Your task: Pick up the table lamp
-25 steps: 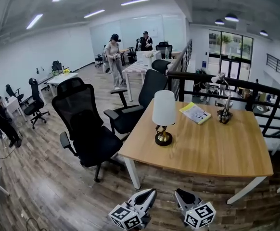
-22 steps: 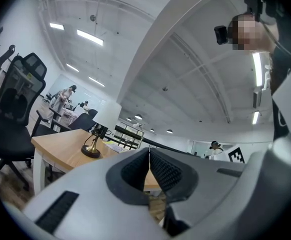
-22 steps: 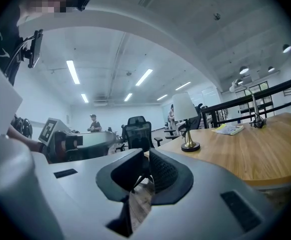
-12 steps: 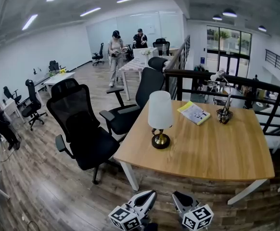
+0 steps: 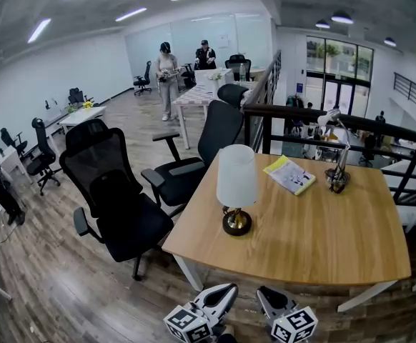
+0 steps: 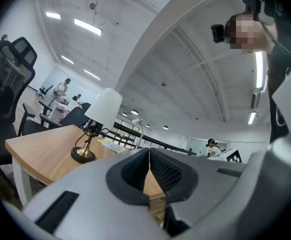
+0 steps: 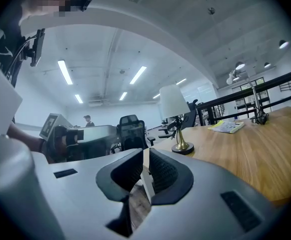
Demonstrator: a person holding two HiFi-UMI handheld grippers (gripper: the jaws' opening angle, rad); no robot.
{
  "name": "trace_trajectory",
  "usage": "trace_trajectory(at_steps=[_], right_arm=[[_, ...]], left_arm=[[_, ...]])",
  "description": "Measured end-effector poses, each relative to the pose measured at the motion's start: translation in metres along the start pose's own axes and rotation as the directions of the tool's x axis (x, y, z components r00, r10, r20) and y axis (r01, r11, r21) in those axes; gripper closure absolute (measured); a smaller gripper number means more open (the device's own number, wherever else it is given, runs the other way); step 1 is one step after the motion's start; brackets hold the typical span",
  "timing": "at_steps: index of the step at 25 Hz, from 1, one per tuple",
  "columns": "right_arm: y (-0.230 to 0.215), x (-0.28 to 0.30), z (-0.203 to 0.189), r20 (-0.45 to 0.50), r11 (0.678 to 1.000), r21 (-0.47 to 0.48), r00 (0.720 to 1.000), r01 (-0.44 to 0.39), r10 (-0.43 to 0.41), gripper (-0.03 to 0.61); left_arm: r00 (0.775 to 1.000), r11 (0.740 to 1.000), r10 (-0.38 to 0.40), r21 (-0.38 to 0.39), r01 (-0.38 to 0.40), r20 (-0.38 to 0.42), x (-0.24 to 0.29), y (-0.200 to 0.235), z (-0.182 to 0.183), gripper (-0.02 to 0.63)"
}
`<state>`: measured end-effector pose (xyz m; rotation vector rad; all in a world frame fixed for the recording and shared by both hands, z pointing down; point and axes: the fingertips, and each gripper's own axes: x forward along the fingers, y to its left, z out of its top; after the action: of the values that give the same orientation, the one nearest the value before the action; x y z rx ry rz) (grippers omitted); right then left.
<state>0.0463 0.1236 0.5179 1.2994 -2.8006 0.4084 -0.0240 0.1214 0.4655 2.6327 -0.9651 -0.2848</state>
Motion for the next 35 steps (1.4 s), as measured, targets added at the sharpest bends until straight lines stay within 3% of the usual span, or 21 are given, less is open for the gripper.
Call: trace_trajectory(at_steps=[24, 35], right_arm=[[-0.063, 0.153, 0.020, -0.056, 1.000, 0.020, 0.998, -0.008, 0.010, 0.525], [-0.061, 0.175, 0.011, -0.092, 1.000, 0.018, 0.996, -0.013, 0.014, 0.525]], left_arm=[[0.998, 0.999, -0.055, -0.004, 0.054, -0.022, 0.087, 0.136, 0.043, 0.601], [0.998, 0.997, -0.060, -0.038, 0.060, -0.014, 0.086, 0.156, 0.043, 0.601]])
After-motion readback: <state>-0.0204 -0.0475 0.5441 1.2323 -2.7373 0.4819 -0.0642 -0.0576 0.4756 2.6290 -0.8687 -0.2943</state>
